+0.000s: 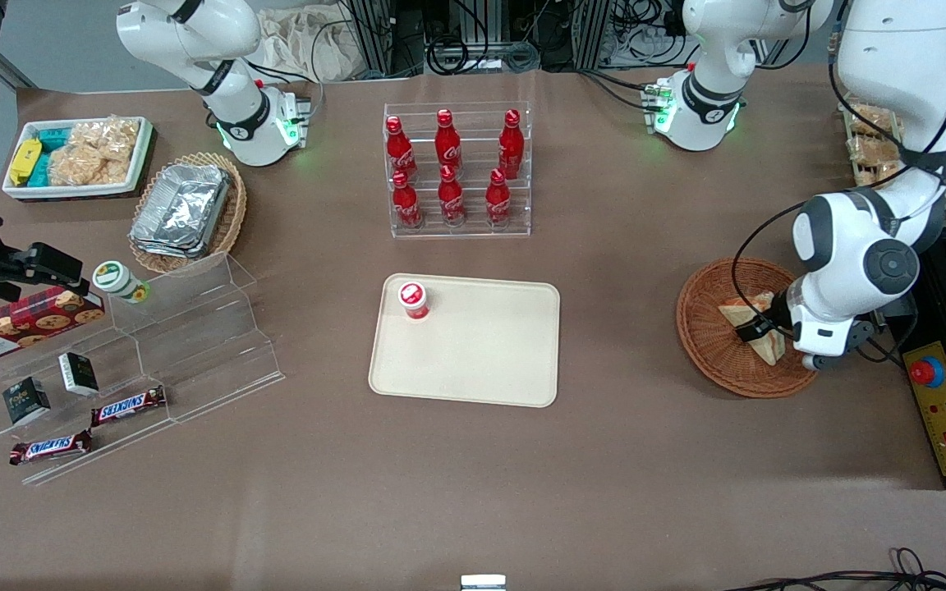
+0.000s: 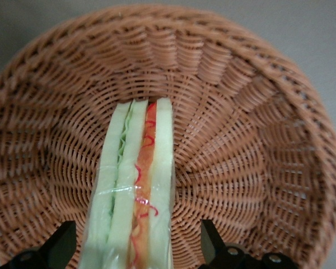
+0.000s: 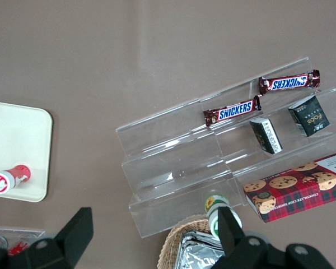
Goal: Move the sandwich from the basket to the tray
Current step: 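Lower the left gripper and close it on the sandwich, then lift the sandwich and carry it with the left gripper over the cream tray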
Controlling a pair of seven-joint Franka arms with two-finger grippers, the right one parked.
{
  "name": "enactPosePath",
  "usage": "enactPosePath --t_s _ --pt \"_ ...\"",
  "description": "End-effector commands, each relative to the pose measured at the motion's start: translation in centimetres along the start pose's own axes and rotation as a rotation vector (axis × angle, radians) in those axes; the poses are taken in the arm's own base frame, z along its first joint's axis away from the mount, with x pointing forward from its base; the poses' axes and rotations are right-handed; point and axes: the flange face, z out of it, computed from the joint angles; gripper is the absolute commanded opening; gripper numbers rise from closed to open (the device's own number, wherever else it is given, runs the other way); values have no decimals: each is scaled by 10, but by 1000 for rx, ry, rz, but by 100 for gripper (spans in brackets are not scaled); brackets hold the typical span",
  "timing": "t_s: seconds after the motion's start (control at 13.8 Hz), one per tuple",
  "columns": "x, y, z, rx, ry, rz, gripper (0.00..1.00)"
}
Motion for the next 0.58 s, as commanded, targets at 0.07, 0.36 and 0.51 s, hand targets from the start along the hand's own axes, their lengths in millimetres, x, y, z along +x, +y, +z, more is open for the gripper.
enactPosePath --t_s 0.07,0.36,0.51 --pt "0 0 4 -3 11 -19 83" --pt "2 1 -4 -11 21 -23 30" --pt "4 5 -23 -27 43 -27 24"
